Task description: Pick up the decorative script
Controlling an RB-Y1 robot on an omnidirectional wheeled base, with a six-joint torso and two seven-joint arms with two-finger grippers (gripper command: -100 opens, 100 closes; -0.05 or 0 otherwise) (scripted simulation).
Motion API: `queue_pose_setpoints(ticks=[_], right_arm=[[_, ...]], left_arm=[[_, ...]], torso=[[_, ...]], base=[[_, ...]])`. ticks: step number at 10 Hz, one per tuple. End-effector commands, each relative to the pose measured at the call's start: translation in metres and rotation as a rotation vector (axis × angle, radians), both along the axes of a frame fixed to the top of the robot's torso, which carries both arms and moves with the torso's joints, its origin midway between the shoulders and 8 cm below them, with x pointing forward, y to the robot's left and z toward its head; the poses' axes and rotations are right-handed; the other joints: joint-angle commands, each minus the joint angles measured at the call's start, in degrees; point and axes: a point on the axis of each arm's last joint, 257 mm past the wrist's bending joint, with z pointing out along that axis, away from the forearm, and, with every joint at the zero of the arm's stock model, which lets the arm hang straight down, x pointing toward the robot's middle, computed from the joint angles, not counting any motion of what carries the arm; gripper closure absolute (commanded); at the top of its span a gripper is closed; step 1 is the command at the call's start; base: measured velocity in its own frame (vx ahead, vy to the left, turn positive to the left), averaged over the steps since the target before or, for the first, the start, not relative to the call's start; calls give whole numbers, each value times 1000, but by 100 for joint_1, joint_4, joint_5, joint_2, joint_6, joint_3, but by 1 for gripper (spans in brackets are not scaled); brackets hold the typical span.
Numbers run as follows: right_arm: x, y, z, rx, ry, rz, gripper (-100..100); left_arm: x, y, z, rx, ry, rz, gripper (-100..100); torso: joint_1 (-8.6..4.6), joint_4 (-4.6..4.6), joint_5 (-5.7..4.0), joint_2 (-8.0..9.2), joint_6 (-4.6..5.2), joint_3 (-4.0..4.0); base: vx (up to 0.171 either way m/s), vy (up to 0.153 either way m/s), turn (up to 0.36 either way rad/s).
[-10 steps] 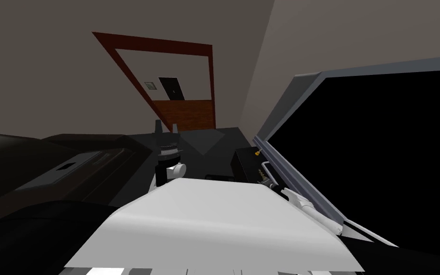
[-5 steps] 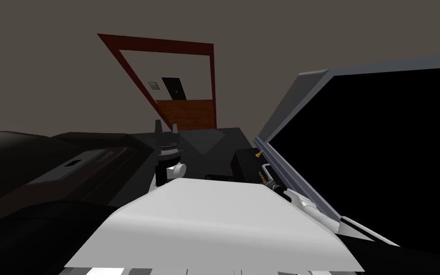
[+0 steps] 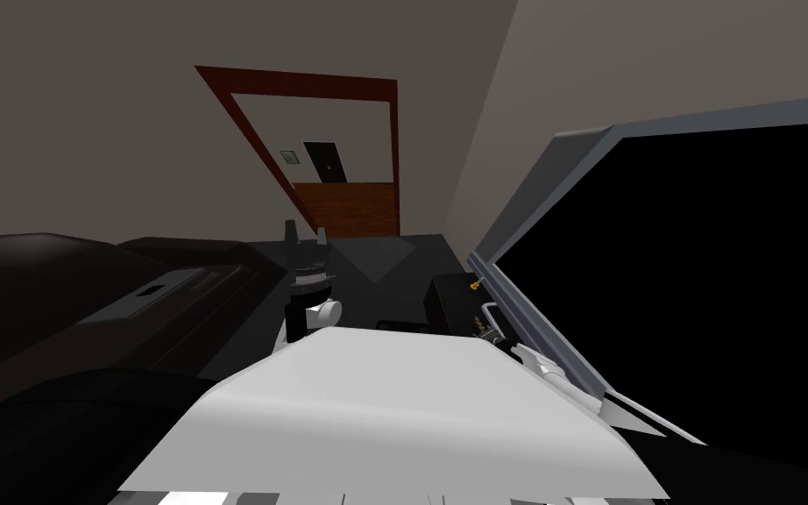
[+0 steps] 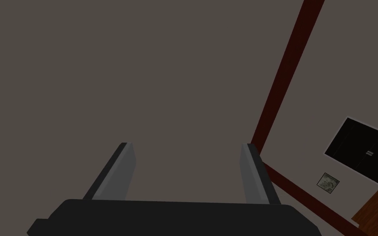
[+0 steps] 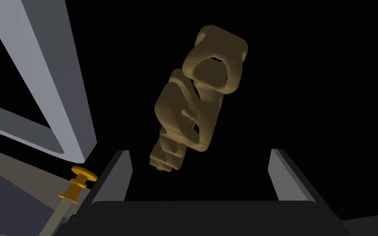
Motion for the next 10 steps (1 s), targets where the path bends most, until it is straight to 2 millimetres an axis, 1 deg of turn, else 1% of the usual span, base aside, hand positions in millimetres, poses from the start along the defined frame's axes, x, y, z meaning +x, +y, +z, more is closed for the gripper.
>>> queue_pose_setpoints(ticks=[1,2,3,5,6,7,8,10], right_arm=[[0,0,0,0,0,0,100],[0,0,0,0,0,0,100],[3,-6,3,-9,-5,-3,100],[3,-5,3,-8,-5,-2,100],[3,-5,3,-8,-5,-2,0],[1,6,-5,0,0,-4,100],[-4,-7,5,0,1,6,100],[-7,-15,11,1,2,12,100]], left_arm=[[0,0,0,0,0,0,0],[0,0,0,0,0,0,0],[0,0,0,0,0,0,0],[0,0,0,0,0,0,0],[0,0,0,0,0,0,0],[0,0,0,0,0,0,0],[0,0,0,0,0,0,0],[0,0,0,0,0,0,0]], torso=[[0,0,0,0,0,0],[4,-1,1,-3,0,-2],[3,-16,-32,-1,2,-9],[-12,-18,-35,-9,3,-13],[-14,-18,-35,-10,3,-14],[-14,-18,-35,-11,3,-14],[-16,-22,-46,-11,1,-16],[-13,-27,-45,-21,6,-24]], base=[[0,0,0],[0,0,0],[0,0,0],[0,0,0],[0,0,0],[-1,-9,-13],[26,28,-85],[25,27,-90]])
